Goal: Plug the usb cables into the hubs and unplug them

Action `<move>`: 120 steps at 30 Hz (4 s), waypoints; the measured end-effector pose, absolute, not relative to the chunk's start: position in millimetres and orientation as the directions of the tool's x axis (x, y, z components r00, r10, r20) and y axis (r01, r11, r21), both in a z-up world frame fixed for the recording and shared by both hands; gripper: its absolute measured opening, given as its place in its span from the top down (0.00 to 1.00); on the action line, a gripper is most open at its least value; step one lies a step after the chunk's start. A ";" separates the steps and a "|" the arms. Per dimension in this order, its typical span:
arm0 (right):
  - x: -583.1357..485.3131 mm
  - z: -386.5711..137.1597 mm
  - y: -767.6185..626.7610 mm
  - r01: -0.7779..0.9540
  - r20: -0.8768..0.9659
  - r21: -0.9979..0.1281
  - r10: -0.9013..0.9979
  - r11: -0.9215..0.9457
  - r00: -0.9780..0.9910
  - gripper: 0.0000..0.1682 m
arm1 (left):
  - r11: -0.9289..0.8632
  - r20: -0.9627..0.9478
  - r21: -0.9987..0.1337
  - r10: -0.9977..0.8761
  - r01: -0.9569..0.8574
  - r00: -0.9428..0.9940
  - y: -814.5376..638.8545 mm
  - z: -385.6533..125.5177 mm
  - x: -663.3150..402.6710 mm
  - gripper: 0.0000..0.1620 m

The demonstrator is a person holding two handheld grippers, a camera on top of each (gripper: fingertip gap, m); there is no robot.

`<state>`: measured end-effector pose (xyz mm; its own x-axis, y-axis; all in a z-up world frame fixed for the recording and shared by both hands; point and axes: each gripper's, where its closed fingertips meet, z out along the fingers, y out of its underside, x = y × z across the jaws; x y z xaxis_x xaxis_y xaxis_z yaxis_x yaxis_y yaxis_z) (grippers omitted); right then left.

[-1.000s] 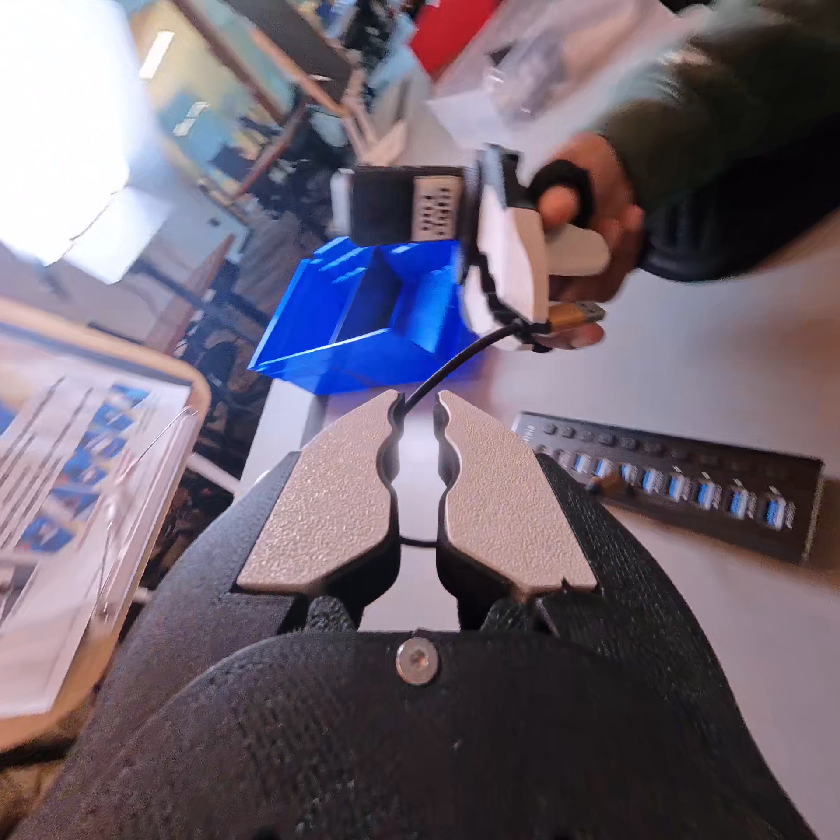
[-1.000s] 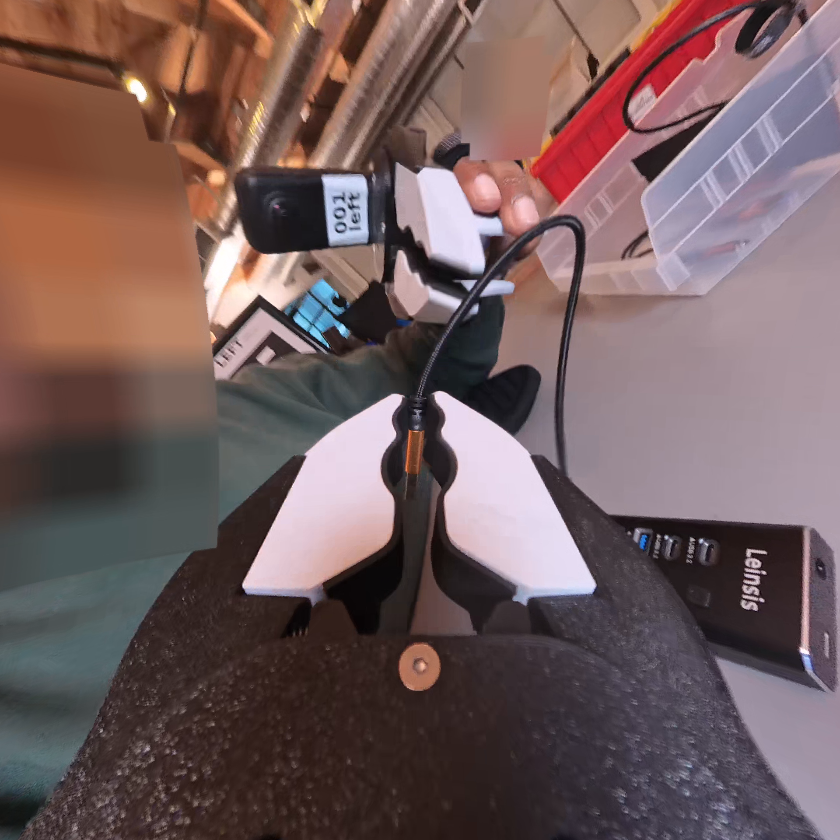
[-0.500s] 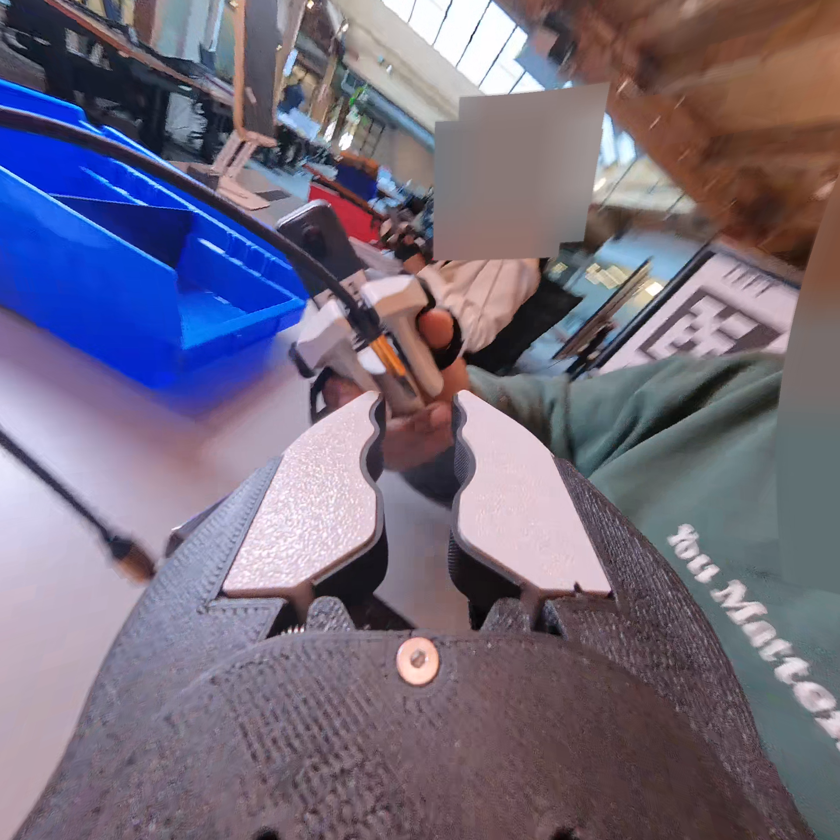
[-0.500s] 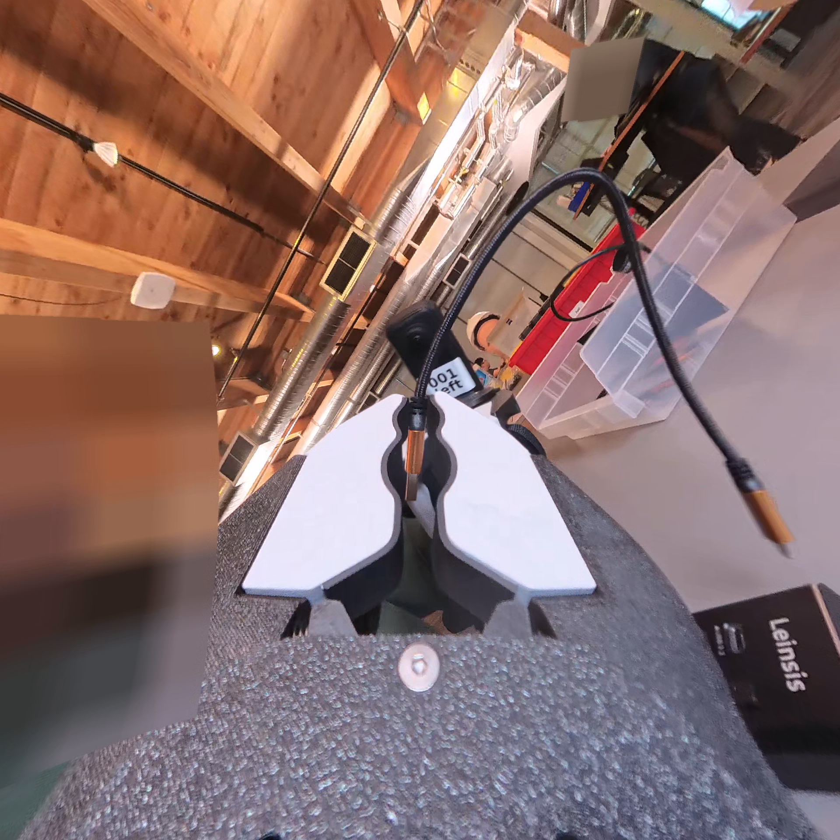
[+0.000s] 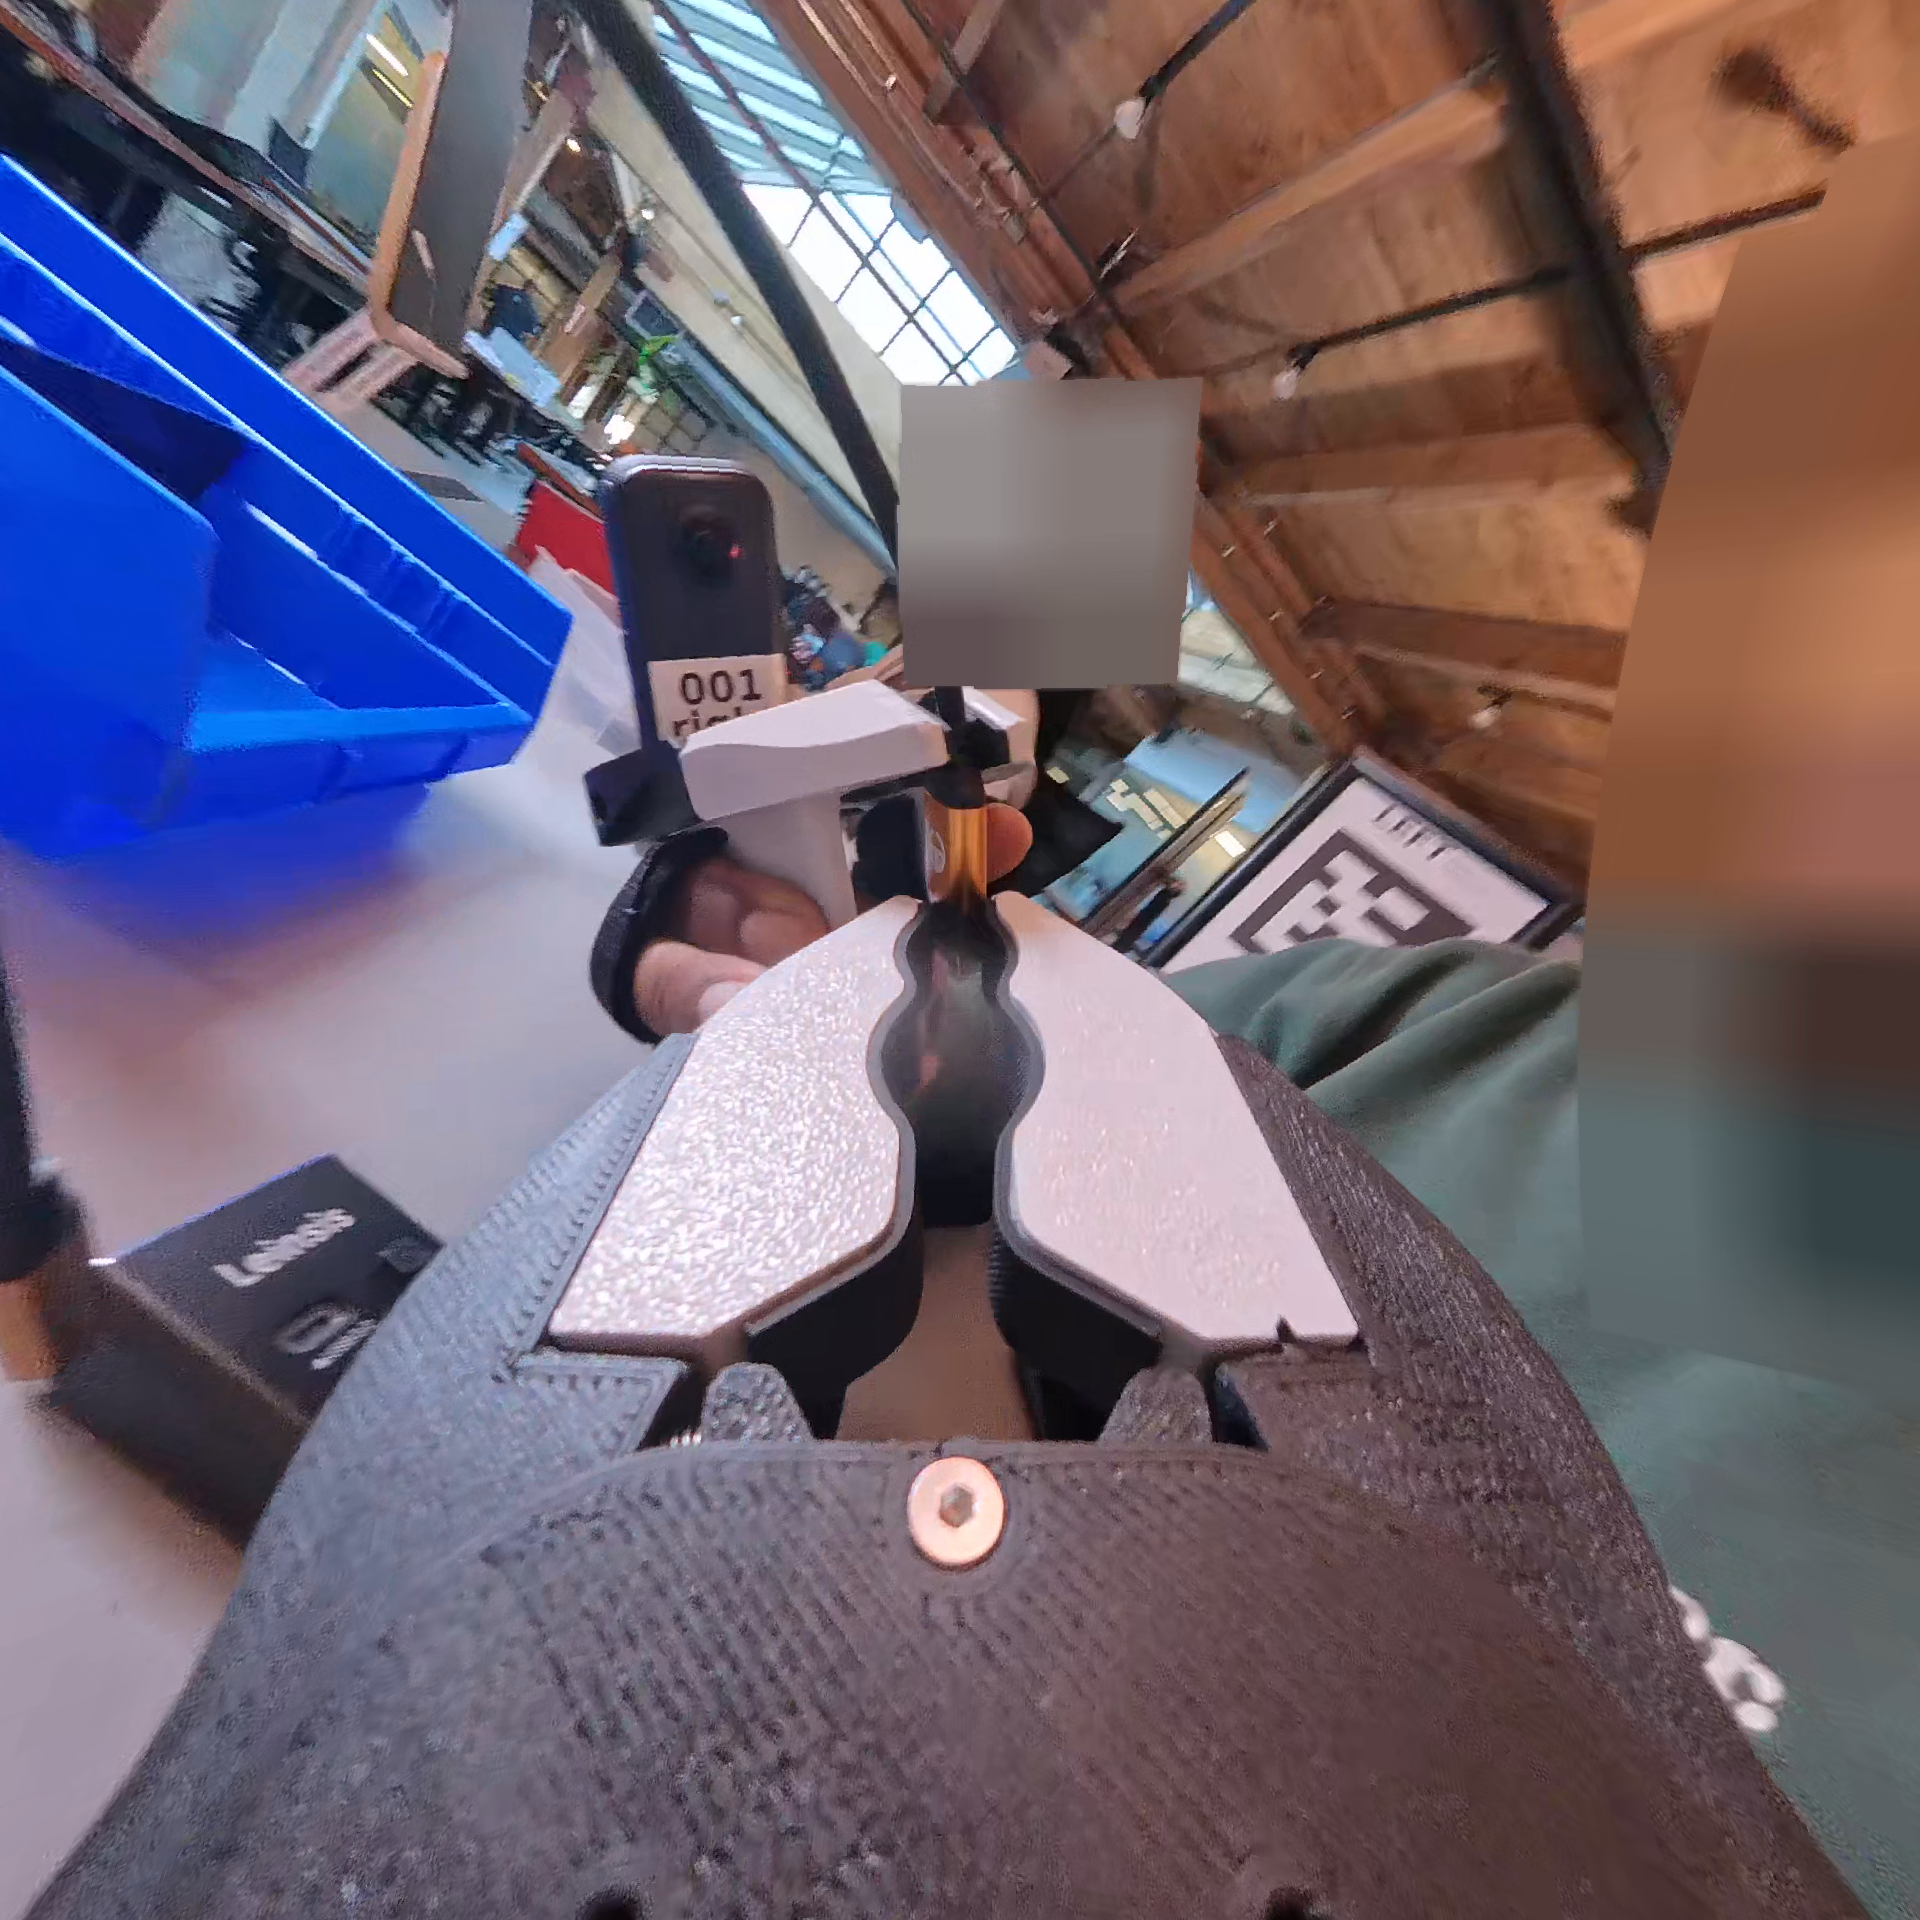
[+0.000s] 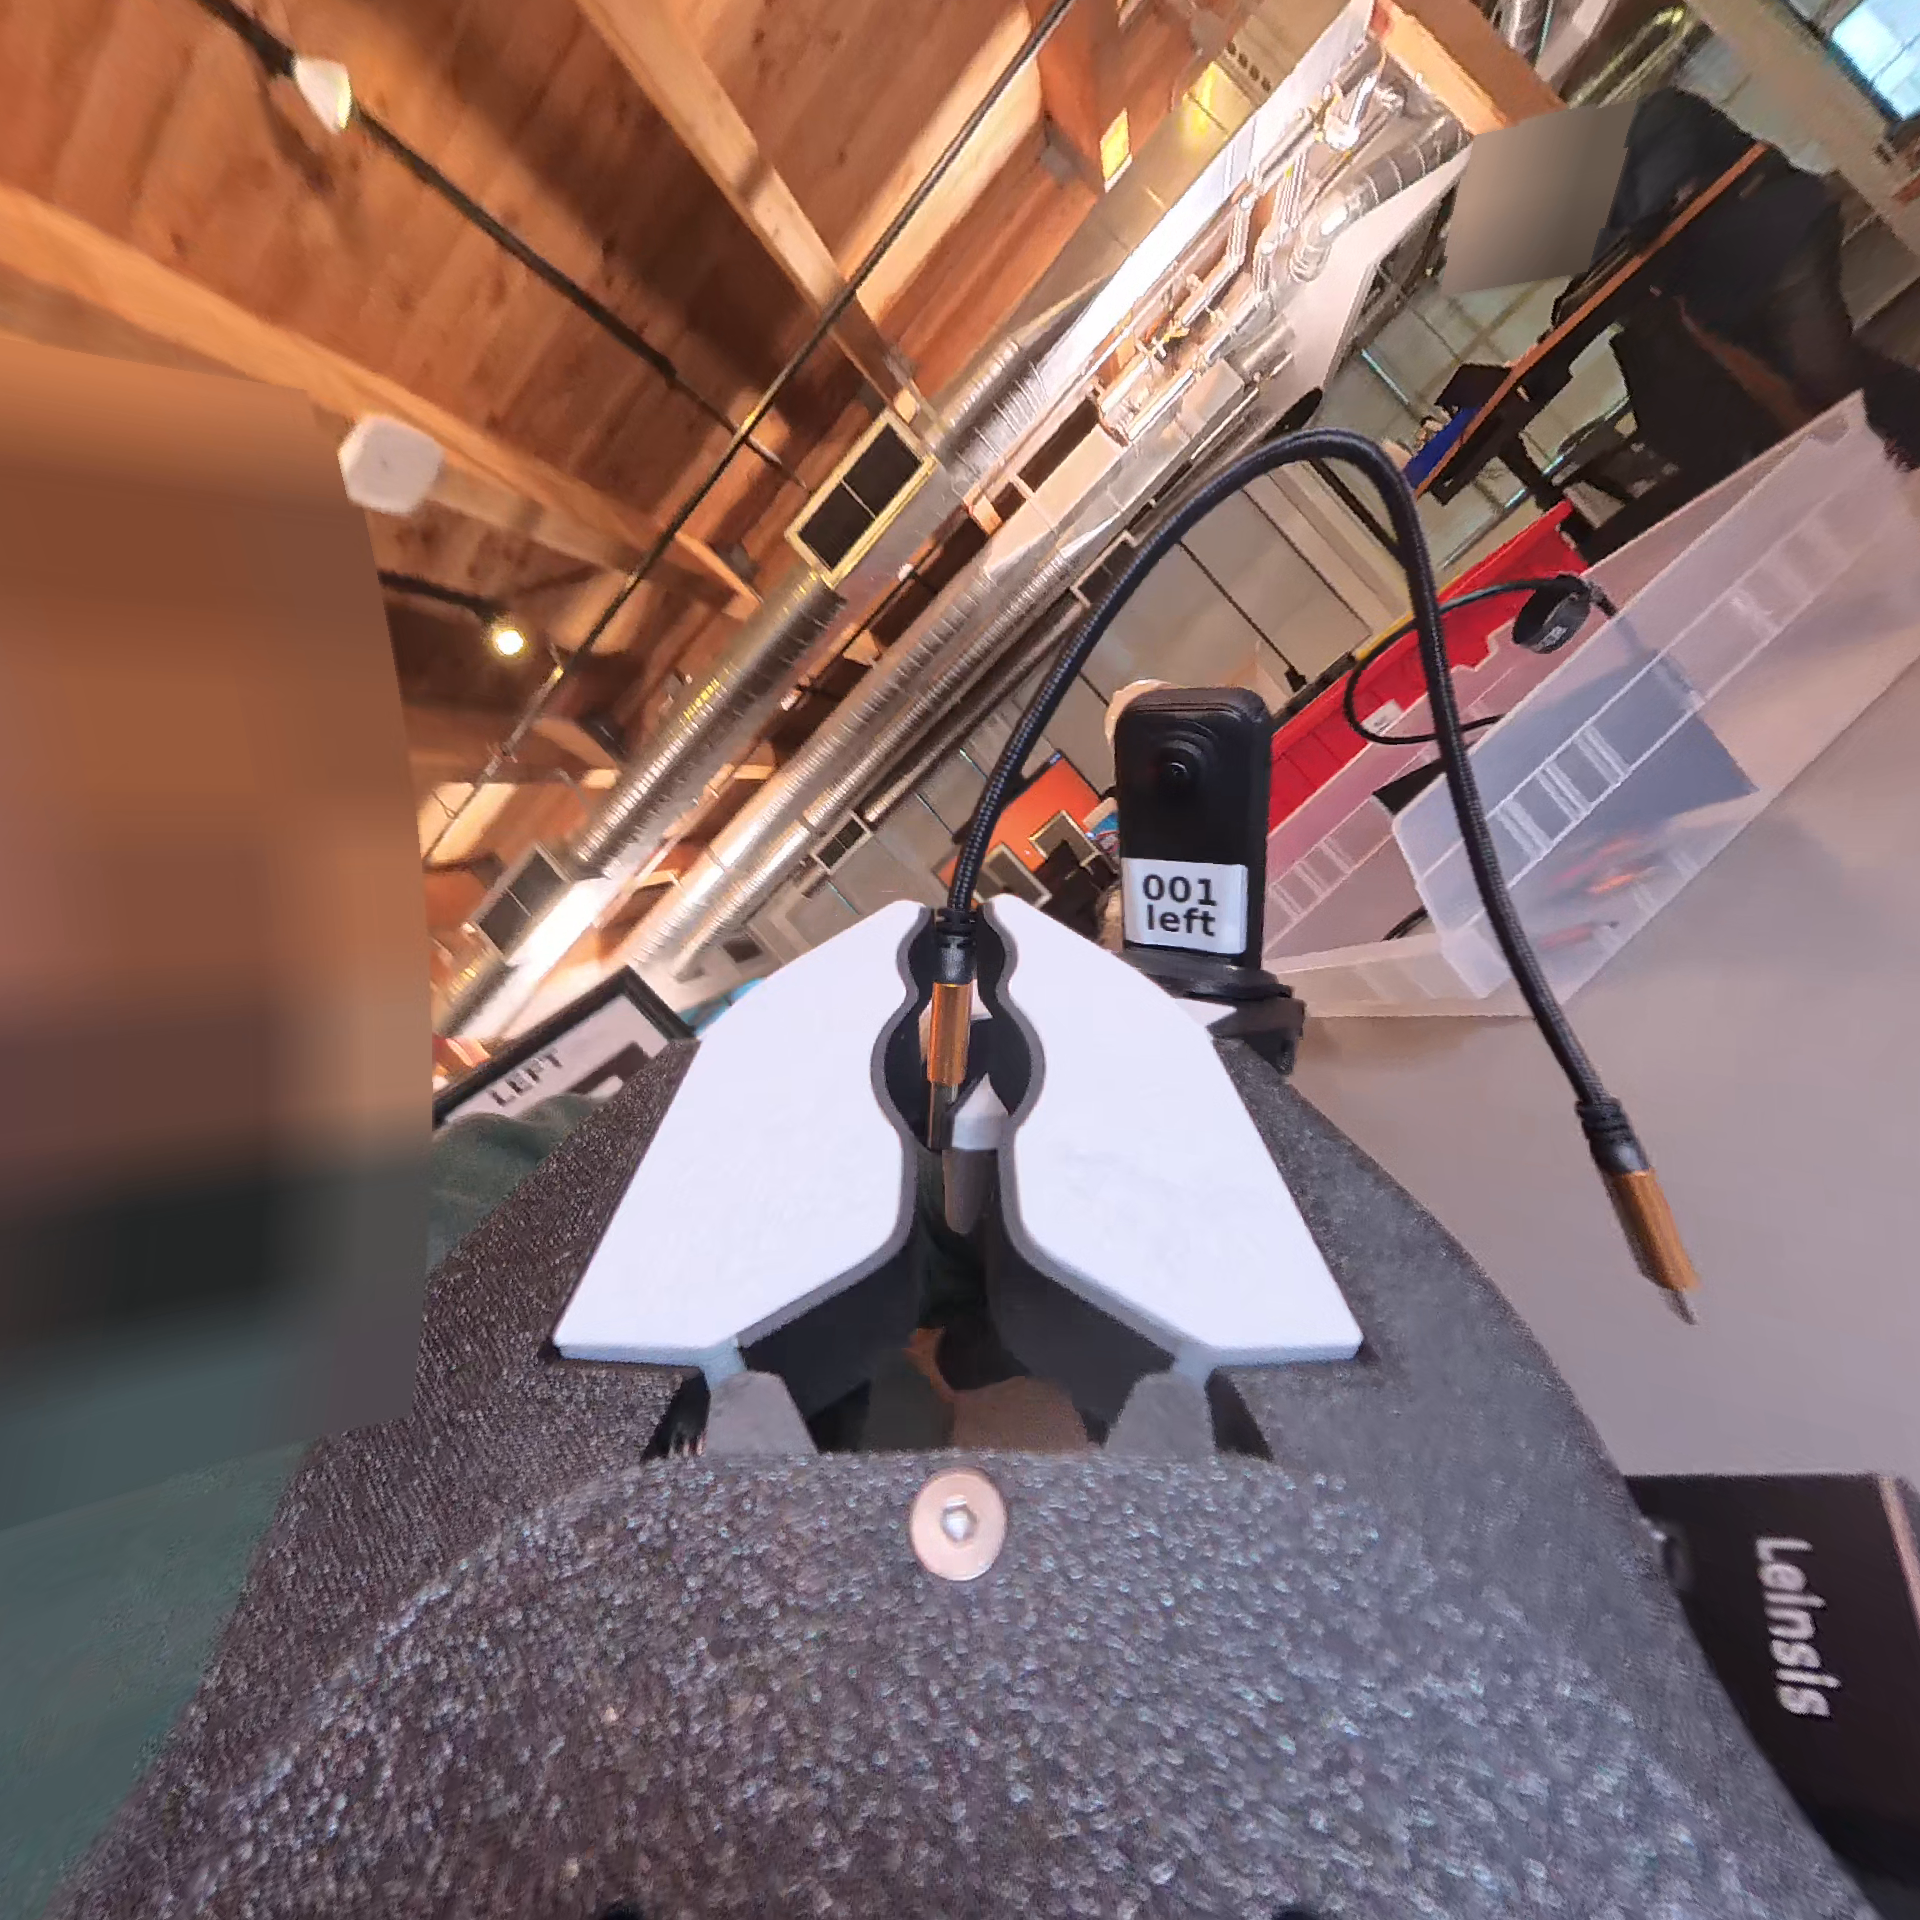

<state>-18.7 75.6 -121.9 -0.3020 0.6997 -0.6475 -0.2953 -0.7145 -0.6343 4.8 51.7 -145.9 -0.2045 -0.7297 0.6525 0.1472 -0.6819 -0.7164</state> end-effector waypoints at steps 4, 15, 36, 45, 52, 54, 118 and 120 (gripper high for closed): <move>-18.3 -132.7 79.9 -0.234 -0.581 -0.763 0.798 -0.603 -0.162 0.95 | -0.427 0.426 -0.904 -0.900 0.015 0.096 64.3 -165.5 -0.1 0.97; -26.0 -174.3 104.1 -0.095 -0.521 -0.849 0.794 -0.520 0.313 0.80 | 0.240 -0.660 -0.694 -0.591 -0.679 0.465 122.7 -196.2 -35.0 0.97; 7.7 -131.2 79.8 -0.070 0.047 -0.996 0.991 0.056 0.124 0.95 | -0.049 0.011 -0.985 -0.975 -0.165 0.221 81.3 -170.7 -52.8 0.84; -22.4 -139.4 35.8 -0.104 0.176 -0.979 0.984 0.174 -0.011 0.95 | 0.211 -0.242 -0.956 -0.960 -0.204 0.138 38.3 -157.0 -18.6 0.97; 4.0 -180.7 74.9 0.247 0.205 -0.951 0.977 0.186 0.054 0.95 | 0.243 -0.340 -0.877 -0.924 -0.414 0.178 53.6 -172.1 -36.0 0.97; 20.1 -176.3 85.2 0.279 0.176 -0.949 0.981 0.148 0.081 0.90 | 0.247 -0.355 -0.843 -0.923 -0.479 0.149 53.8 -181.5 -37.9 0.97; 2.4 -301.7 93.7 0.880 0.041 -0.414 0.971 0.231 -0.236 0.55 | -0.237 0.237 -0.757 -0.968 -0.609 0.081 35.3 -267.7 -57.0 0.67; 1.8 -301.5 93.8 0.873 0.042 -0.426 0.969 0.237 -0.242 0.56 | -0.255 0.251 -0.754 -0.963 -0.605 0.093 33.8 -271.2 -59.2 0.66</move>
